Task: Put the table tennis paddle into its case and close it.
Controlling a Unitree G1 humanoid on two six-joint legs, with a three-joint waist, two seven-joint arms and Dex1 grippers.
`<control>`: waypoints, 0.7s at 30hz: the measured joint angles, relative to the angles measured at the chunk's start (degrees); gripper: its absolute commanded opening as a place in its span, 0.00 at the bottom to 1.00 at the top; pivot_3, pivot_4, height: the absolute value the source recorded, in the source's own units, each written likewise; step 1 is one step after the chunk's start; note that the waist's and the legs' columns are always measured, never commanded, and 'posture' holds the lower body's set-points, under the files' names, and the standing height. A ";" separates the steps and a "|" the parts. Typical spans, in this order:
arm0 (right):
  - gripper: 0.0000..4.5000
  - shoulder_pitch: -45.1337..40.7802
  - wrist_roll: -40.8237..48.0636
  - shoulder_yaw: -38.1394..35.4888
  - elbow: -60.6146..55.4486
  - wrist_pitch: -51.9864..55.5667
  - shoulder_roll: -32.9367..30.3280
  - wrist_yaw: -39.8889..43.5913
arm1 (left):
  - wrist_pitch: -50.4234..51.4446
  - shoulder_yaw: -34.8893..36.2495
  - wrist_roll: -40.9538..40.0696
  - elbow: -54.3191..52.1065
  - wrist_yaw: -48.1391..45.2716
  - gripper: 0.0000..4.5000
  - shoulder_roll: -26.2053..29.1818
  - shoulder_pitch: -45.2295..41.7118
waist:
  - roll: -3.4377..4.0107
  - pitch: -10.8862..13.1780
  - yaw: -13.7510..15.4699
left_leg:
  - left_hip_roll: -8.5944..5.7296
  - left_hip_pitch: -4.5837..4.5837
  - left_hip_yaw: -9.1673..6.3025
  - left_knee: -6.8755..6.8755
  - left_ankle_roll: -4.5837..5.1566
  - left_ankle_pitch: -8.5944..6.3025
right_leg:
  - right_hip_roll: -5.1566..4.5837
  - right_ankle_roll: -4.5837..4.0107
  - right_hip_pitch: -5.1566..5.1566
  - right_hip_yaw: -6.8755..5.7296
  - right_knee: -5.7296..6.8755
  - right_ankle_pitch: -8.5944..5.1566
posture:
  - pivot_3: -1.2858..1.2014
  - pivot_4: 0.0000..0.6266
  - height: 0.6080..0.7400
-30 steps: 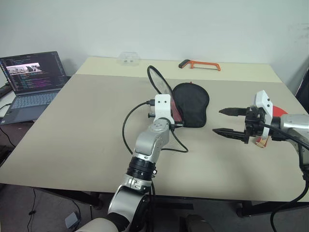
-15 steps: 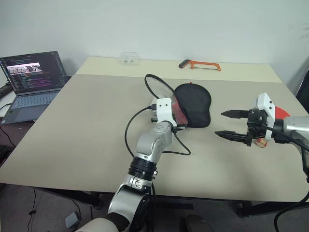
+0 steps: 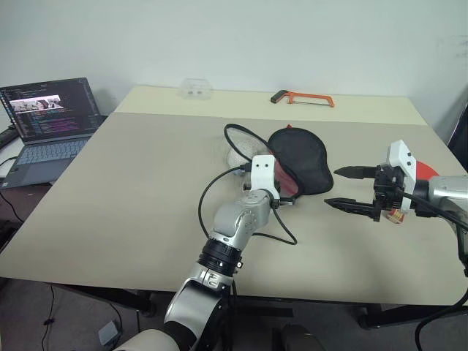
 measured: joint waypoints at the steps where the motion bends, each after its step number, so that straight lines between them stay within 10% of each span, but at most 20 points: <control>1: 1.00 -0.02 -0.02 0.04 0.07 -0.01 0.13 0.00 | 0.30 -0.07 0.00 -0.80 -0.11 0.46 0.02 0.00 | 0.00 0.00 0.00 | 0.00 0.00 0.00 0.00 0.00 0.00 | 0.00 0.00 0.00 0.00 0.00 0.00 | 0.52 0.24 1.00; 8: 1.00 -0.77 -0.89 0.15 2.28 0.30 1.33 -3.30 | 3.28 -4.68 1.99 -8.18 -8.50 1.00 2.58 -0.15 | 0.00 0.00 -0.07 | 0.00 0.01 0.01 -0.02 0.00 0.00 | 0.00 0.00 -0.01 0.01 0.00 0.00 | 0.52 0.24 1.00; 21: 1.00 -2.94 -7.35 -5.64 10.07 12.45 5.38 -29.32 | 11.01 -14.66 1.31 -33.96 -41.20 1.00 35.75 3.89 | 0.07 -0.02 -0.25 | 0.06 0.03 0.04 -0.03 0.00 0.00 | -0.01 -0.02 -0.05 0.02 0.07 -0.02 | 0.52 0.24 1.00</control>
